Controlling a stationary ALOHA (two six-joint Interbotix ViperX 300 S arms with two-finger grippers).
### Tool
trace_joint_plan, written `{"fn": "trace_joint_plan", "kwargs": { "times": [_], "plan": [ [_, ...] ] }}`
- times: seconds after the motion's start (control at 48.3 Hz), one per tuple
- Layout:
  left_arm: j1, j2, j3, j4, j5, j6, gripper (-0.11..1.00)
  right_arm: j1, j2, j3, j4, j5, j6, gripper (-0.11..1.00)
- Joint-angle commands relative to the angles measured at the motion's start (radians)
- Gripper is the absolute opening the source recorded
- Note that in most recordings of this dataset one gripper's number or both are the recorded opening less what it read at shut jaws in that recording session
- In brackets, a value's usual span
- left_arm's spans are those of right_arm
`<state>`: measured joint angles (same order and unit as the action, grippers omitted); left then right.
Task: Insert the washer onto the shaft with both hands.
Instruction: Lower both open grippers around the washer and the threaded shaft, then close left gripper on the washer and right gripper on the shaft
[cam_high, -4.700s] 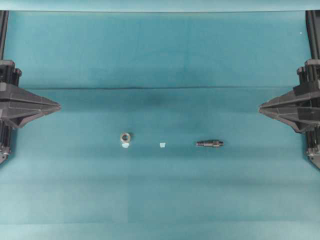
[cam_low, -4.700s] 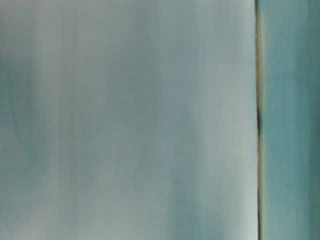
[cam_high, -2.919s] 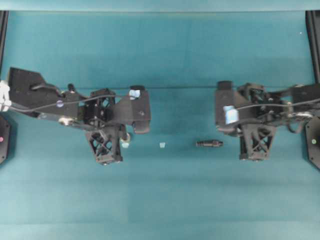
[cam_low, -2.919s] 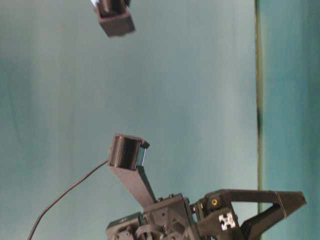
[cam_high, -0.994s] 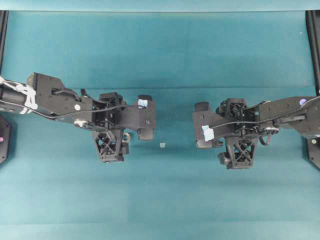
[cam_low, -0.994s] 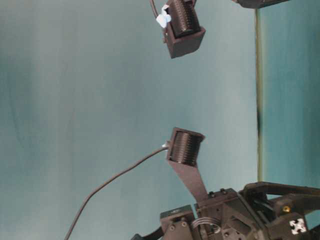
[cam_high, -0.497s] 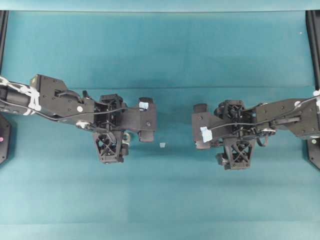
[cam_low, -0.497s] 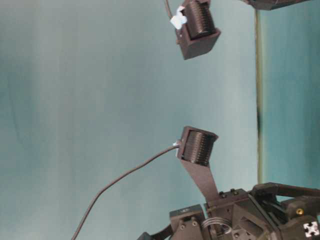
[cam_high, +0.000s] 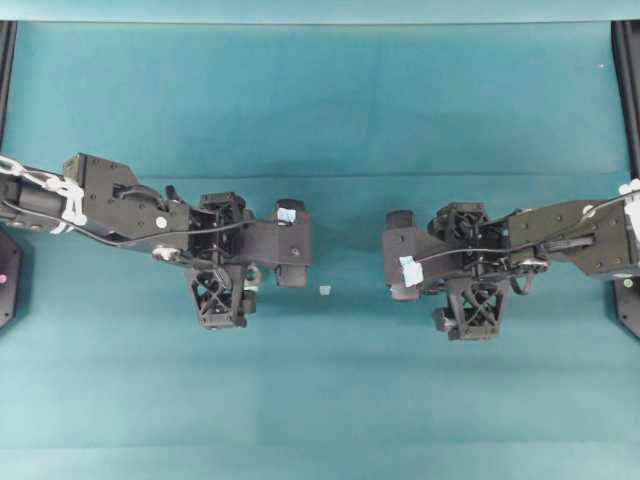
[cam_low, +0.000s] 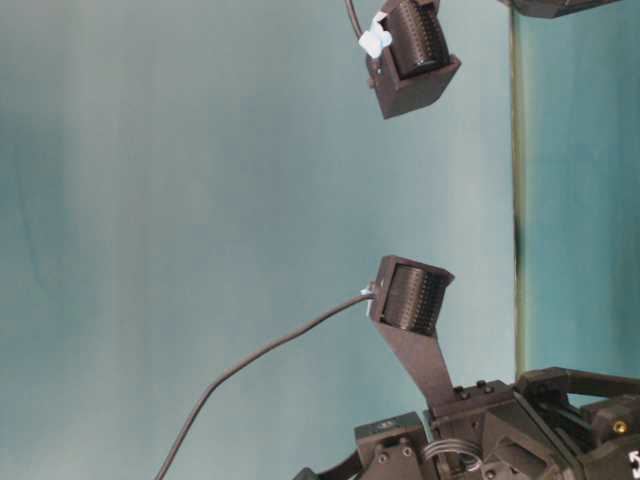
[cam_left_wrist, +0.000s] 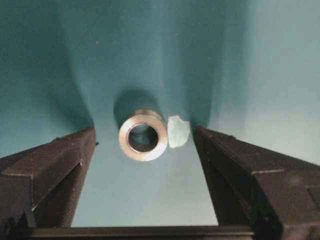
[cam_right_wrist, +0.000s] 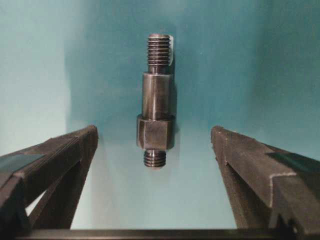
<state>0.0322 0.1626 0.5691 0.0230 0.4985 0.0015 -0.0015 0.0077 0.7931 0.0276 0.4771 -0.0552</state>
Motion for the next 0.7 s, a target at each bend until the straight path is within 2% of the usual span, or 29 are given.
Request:
{"fn": "trace_joint_plan", "kwargs": {
  "times": [0.0, 0.683],
  "plan": [
    [-0.002, -0.006, -0.005, 0.003, -0.009, 0.000, 0.89, -0.005, 0.000, -0.005, -0.002, -0.009, -0.002, 0.90],
    [-0.005, -0.006, -0.002, 0.003, -0.017, -0.002, 0.89, -0.017, 0.017, -0.003, -0.002, -0.037, 0.002, 0.87]
  ]
}}
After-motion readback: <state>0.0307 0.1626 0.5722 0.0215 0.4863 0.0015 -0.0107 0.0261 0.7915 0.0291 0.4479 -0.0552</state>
